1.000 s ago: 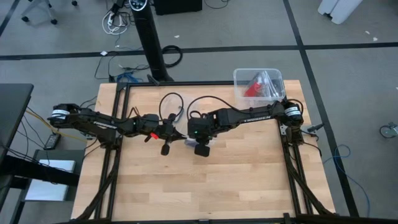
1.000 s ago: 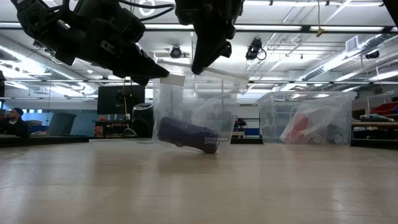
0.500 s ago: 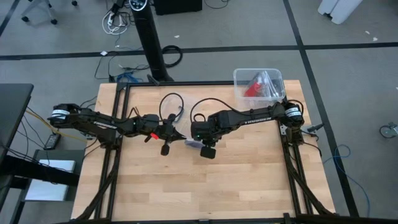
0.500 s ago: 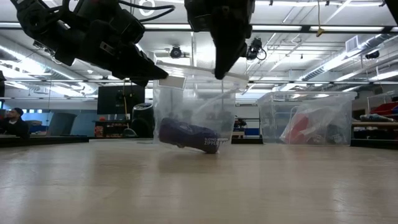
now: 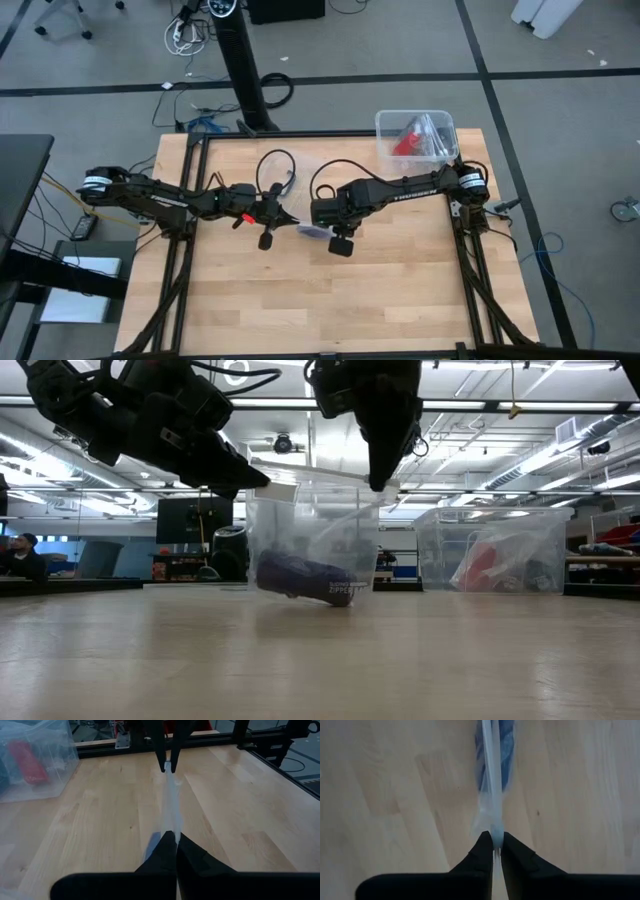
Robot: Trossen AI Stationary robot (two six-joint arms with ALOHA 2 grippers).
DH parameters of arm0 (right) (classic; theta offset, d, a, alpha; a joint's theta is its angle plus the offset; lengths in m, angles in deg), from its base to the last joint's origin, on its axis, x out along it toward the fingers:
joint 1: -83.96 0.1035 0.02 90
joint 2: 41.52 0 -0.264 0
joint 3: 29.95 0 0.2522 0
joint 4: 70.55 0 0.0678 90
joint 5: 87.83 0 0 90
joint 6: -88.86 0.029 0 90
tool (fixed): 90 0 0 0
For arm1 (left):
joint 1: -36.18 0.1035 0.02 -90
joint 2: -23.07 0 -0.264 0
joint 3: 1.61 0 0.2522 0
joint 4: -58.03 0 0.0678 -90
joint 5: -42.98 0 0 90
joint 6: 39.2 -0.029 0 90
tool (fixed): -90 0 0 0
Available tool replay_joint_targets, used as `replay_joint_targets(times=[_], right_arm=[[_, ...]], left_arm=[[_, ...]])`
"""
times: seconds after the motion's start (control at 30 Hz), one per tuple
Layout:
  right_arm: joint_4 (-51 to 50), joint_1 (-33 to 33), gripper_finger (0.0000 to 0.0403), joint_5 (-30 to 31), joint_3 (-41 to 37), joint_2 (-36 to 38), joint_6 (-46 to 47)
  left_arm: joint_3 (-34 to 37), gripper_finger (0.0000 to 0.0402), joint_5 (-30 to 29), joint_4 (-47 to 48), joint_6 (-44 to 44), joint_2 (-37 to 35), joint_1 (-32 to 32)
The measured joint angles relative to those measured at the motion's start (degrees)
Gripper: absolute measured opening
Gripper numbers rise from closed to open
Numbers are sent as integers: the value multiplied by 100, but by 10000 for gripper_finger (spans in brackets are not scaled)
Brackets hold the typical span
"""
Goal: Roll bandage
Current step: Close the transparent zip bag, then put the transparent zip bag into the transparent bin
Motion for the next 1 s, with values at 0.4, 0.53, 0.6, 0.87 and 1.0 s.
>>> replay_joint_targets(times=[0.4, 0.53, 0.6, 0.87, 1.0], right_arm=[[-243, 127, 170, 90, -17, 0, 239], [-275, 127, 213, 103, -15, 3, 249], [-304, 127, 227, 107, -13, 34, 260], [158, 127, 238, 675, -9, 449, 259], [1040, 122, 223, 721, 7, 413, -240]], left_arm=[[15, 0, -3, 21, 0, 0, 2], [13, 0, -2, 18, 0, 0, 2], [9, 0, -1, 19, 0, 0, 2], [7, 0, 152, -40, -31, 0, 0], [4, 0, 227, -170, -27, 0, 0]])
